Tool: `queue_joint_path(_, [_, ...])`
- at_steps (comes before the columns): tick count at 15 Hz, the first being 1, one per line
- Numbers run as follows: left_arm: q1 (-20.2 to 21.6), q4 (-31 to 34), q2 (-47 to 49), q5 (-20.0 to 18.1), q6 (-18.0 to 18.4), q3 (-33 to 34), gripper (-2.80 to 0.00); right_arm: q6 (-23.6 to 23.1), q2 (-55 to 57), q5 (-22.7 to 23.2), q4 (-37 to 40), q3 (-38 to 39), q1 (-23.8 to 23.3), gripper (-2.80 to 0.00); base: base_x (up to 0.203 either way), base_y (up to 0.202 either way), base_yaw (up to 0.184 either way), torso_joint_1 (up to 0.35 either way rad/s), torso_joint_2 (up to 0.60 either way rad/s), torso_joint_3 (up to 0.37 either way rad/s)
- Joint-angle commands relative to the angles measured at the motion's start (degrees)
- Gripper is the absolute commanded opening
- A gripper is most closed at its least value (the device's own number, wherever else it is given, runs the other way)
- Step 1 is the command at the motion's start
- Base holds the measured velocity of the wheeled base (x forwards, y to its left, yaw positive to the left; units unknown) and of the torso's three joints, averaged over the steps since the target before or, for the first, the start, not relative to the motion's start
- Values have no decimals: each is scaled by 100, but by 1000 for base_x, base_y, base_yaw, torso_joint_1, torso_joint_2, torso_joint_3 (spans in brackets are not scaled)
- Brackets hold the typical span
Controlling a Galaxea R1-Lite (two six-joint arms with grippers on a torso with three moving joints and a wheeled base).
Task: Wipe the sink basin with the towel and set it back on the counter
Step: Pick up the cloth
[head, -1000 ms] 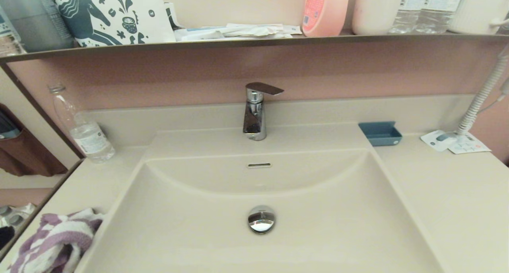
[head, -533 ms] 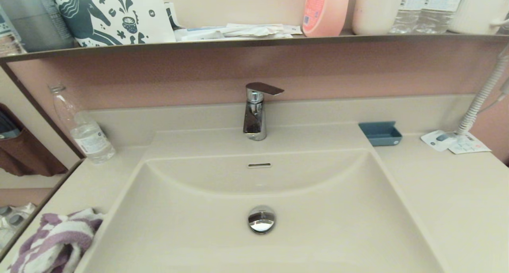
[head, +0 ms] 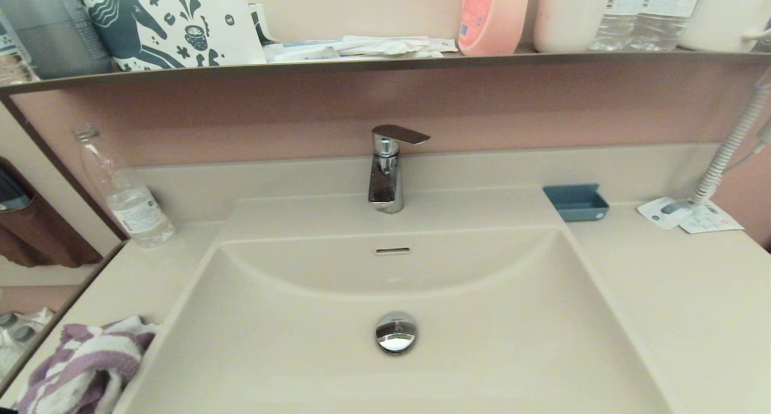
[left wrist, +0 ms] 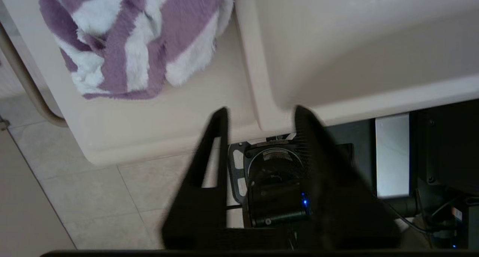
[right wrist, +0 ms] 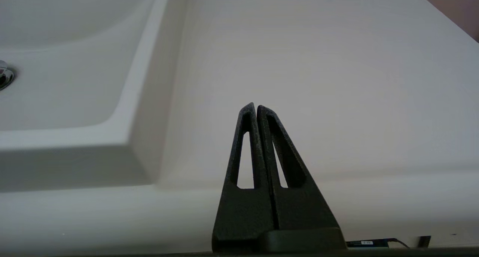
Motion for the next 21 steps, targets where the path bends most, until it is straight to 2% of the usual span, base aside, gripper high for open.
queue_joint_path(1, [226, 3, 466, -134, 33, -140, 0, 1, 5, 1, 0, 0, 2, -280, 0, 0, 0, 0, 0, 0])
queue_joint_path(4, [596, -200, 775, -358, 163, -144, 0, 1, 5, 1, 0, 0, 2, -280, 0, 0, 0, 0, 0, 0])
queue_joint_path(5, [788, -235, 824, -615, 238, -145, 0, 1, 5, 1, 0, 0, 2, -280, 0, 0, 0, 0, 0, 0])
queue_joint_path(8, [1423, -334, 1078, -1048, 918, -113, 0, 1, 5, 1, 0, 0, 2, -280, 0, 0, 0, 0, 0, 0])
queue_joint_path(10, [1907, -344, 1389, -1519, 1277, -114, 0, 1, 5, 1, 0, 0, 2, -280, 0, 0, 0, 0, 0, 0])
queue_joint_path(14, [2412, -361, 1907, -1712, 1908, -38, 0, 1, 5, 1, 0, 0, 2, -280, 0, 0, 0, 0, 0, 0])
queue_joint_path(17, [2437, -657, 2102, -2146, 1936, 212, 0, 1, 5, 1, 0, 0, 2, -280, 0, 0, 0, 0, 0, 0])
queue_joint_path(20, [2580, -1547, 2275, -2664, 1940, 821, 0, 1, 5, 1, 0, 0, 2, -280, 0, 0, 0, 0, 0, 0])
queue_joint_path(21, [2609, -1674, 2369, -2721, 1956, 944, 0, 1, 5, 1, 0, 0, 2, -280, 0, 0, 0, 0, 0, 0])
